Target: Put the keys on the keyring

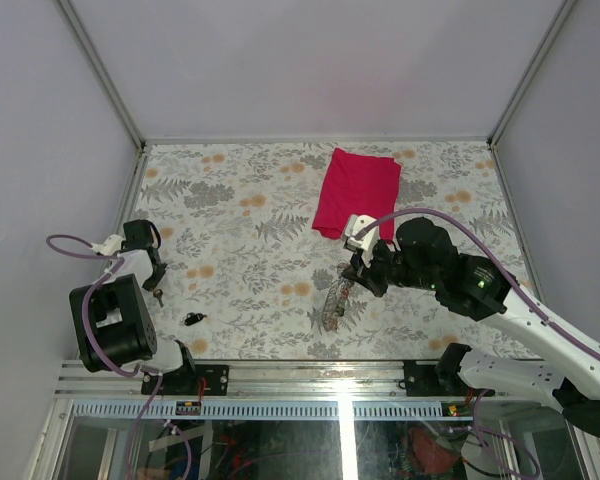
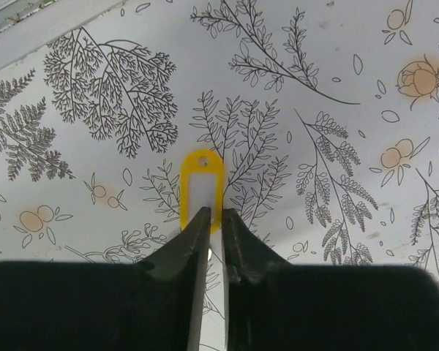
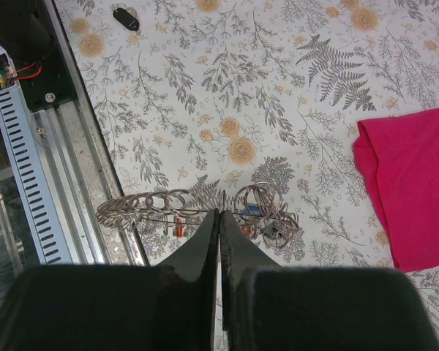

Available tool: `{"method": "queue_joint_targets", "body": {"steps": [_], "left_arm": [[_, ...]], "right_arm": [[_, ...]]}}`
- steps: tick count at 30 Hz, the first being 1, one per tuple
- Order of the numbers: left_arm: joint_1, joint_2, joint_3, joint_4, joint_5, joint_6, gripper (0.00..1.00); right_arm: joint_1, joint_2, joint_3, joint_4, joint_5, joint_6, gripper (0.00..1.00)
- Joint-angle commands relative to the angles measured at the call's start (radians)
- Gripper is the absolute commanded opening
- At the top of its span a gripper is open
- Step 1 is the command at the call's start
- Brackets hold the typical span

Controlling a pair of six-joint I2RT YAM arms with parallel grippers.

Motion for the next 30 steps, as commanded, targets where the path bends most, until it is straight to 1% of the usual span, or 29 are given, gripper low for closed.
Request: {"method": "queue_joint_targets", "body": {"steps": [1, 3, 8, 13, 17, 18, 21, 22, 23, 25, 27, 30], "left_arm": [[0.008, 0.004, 0.001, 0.037, -0.011, 0.004, 0.08], [0.008, -0.006, 0.001, 0.034, -0.012, 0.004, 0.00], [0.004, -0.070, 0.002, 0.019, 0.008, 0.014, 0.00], [-0.036, -0.201, 0.024, -0.020, 0.025, 0.028, 0.00], [-0.070, -0.256, 0.046, -0.051, 0.016, 0.018, 0.00], [-0.071, -0.255, 0.042, -0.055, 0.013, 0.009, 0.03], [-0.069, -0.225, 0.027, -0.056, -0.006, -0.021, 0.25], [-0.069, -0.200, 0.025, -0.067, -0.017, -0.034, 0.37], [-0.068, -0.184, 0.023, -0.075, -0.032, -0.045, 0.43], [-0.066, -0.153, 0.014, -0.079, -0.051, -0.066, 0.50], [-0.053, -0.120, 0.004, -0.070, -0.042, -0.072, 0.52], [-0.045, -0.071, 0.001, -0.054, -0.043, -0.069, 0.52]], "right_arm": [[0.004, 0.001, 0.053, 0.073, -0.019, -0.011, 0.00], [0.004, 0.000, 0.054, 0.073, -0.016, -0.011, 0.00], [0.005, -0.006, 0.053, 0.078, -0.009, -0.009, 0.00], [0.005, -0.018, 0.043, 0.106, 0.008, 0.001, 0.00], [0.005, -0.007, 0.051, 0.109, 0.004, 0.009, 0.00], [0.004, -0.004, 0.054, 0.107, 0.001, 0.009, 0.00], [0.004, 0.006, 0.063, 0.101, -0.006, 0.008, 0.00], [0.004, 0.009, 0.068, 0.097, -0.007, 0.006, 0.00], [0.005, 0.013, 0.074, 0.091, -0.009, 0.004, 0.00], [0.004, 0.023, 0.084, 0.081, -0.013, 0.002, 0.00], [0.004, 0.034, 0.096, 0.072, -0.019, 0.000, 0.00], [0.004, 0.050, 0.109, 0.066, -0.027, -0.001, 0.00]]}}
